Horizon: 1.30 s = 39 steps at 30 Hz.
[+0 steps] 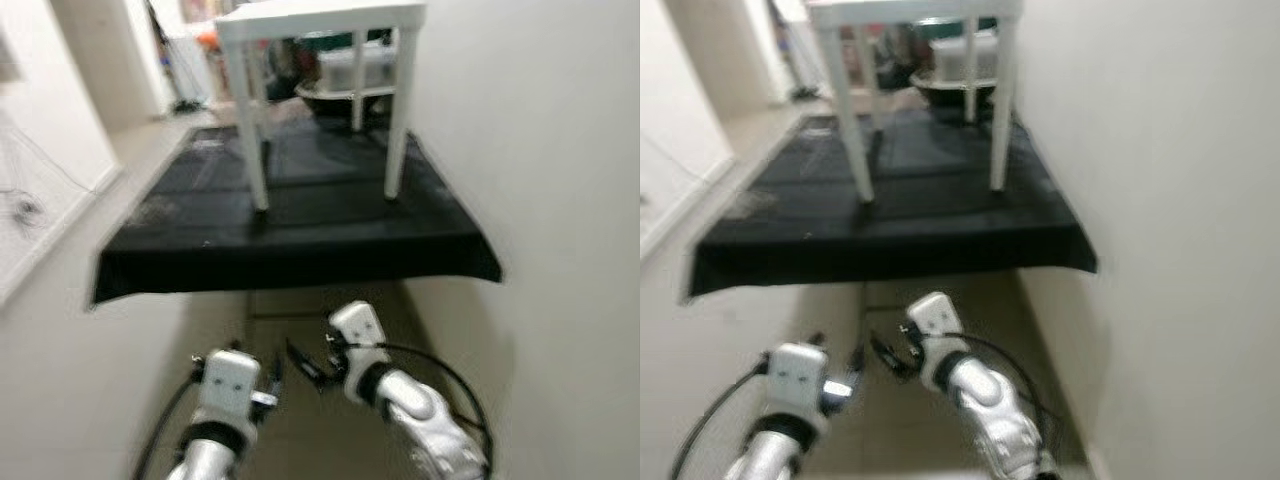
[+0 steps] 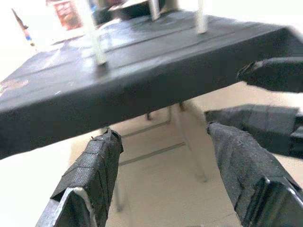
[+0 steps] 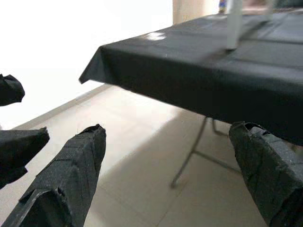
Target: Building children table
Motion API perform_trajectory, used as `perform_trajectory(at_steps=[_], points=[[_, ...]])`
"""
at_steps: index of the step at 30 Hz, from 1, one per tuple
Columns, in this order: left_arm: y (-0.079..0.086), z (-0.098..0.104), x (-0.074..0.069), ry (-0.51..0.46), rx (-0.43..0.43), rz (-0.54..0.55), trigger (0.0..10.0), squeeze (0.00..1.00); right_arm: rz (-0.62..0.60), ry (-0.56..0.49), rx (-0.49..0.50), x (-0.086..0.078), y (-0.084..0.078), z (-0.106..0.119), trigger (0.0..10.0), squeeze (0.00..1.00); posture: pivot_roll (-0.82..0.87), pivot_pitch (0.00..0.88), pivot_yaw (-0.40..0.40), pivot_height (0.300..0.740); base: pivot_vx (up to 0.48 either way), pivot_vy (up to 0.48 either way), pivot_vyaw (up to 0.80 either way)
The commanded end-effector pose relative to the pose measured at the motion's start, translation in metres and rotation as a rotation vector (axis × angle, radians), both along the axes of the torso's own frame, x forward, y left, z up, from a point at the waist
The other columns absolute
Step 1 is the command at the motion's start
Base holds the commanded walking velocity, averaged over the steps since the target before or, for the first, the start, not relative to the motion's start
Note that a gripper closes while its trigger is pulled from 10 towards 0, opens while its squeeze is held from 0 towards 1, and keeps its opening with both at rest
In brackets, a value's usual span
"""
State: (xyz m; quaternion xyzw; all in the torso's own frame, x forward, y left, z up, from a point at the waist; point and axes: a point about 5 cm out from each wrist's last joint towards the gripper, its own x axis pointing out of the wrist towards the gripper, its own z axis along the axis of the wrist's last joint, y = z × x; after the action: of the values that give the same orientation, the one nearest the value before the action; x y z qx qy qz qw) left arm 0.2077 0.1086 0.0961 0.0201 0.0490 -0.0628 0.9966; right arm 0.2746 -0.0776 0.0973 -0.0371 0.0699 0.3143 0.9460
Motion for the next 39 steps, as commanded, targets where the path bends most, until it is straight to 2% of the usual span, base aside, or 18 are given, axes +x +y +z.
perform_trajectory(at_steps=[1, 7, 15, 25, 39], points=[[0.0035, -0.0013, 0.0014, 0.011, 0.002, 0.021, 10.0, 0.00, 0.013, -0.009, -0.001, 0.0007, 0.0034, 0.0024, 10.0, 0.00, -0.04, 0.000, 0.037, 0.740, 0.000, 0.000, 0.00], [0.0055, -0.0024, 0.0041, 0.033, -0.068, 0.069, 10.0, 0.00, 0.023, -0.013, -0.013, 0.0006, 0.0026, 0.0023, 10.0, 0.00, -0.04, 0.000, 0.032, 0.740, 0.000, 0.000, 0.00], [0.0049, -0.0056, 0.0040, 0.054, -0.067, 0.071, 10.0, 0.00, 0.032, 0.002, -0.024, -0.0007, 0.0030, -0.0004, 10.0, 0.00, -0.04, 0.000, 0.029, 0.740, 0.000, 0.000, 0.00], [-0.0025, -0.0021, 0.0112, 0.037, -0.050, 0.061, 10.0, 0.00, 0.026, 0.011, -0.023, 0.0003, 0.0007, -0.0013, 10.0, 0.00, -0.03, 0.000, 0.010, 0.740, 0.000, 0.000, 0.00], [-0.0025, -0.0019, 0.0087, 0.034, -0.054, 0.072, 10.0, 0.00, 0.026, 0.011, -0.031, -0.0019, -0.0004, -0.0007, 10.0, 0.00, -0.03, 0.000, 0.008, 0.740, 0.000, 0.000, 0.00]])
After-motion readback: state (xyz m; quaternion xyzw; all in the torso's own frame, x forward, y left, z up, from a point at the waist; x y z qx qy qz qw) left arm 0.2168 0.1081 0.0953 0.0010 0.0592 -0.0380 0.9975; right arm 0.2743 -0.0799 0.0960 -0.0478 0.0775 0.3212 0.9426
